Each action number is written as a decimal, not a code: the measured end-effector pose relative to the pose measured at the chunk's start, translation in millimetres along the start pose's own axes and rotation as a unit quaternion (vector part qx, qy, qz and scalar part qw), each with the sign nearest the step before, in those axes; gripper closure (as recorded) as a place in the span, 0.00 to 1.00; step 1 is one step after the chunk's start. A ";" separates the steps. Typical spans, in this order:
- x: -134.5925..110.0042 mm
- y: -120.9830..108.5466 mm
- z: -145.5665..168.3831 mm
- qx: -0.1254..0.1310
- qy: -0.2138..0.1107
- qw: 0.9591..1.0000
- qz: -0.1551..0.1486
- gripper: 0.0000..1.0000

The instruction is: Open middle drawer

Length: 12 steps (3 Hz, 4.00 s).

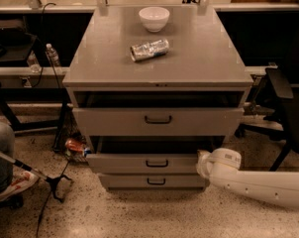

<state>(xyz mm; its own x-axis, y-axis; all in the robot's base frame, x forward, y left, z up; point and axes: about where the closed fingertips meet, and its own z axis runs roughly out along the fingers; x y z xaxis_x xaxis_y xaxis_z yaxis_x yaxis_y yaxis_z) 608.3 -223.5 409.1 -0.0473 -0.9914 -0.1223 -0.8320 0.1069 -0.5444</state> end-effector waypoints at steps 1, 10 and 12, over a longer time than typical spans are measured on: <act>-0.2 9.3 -4.9 -0.001 -0.004 1.000 0.002 1.00; -0.8 87.7 -45.4 0.014 -0.009 0.999 0.046 0.36; -1.8 88.3 -44.5 0.014 -0.010 0.999 0.046 0.00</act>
Offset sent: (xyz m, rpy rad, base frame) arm -0.1754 -0.0217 0.0160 0.0630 -0.1412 -0.1009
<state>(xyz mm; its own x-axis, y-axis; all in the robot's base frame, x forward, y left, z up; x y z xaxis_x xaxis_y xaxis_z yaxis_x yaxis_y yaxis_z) 510.3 -215.7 398.2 -0.1116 -0.9758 -0.1881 -0.8095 0.1991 -0.5524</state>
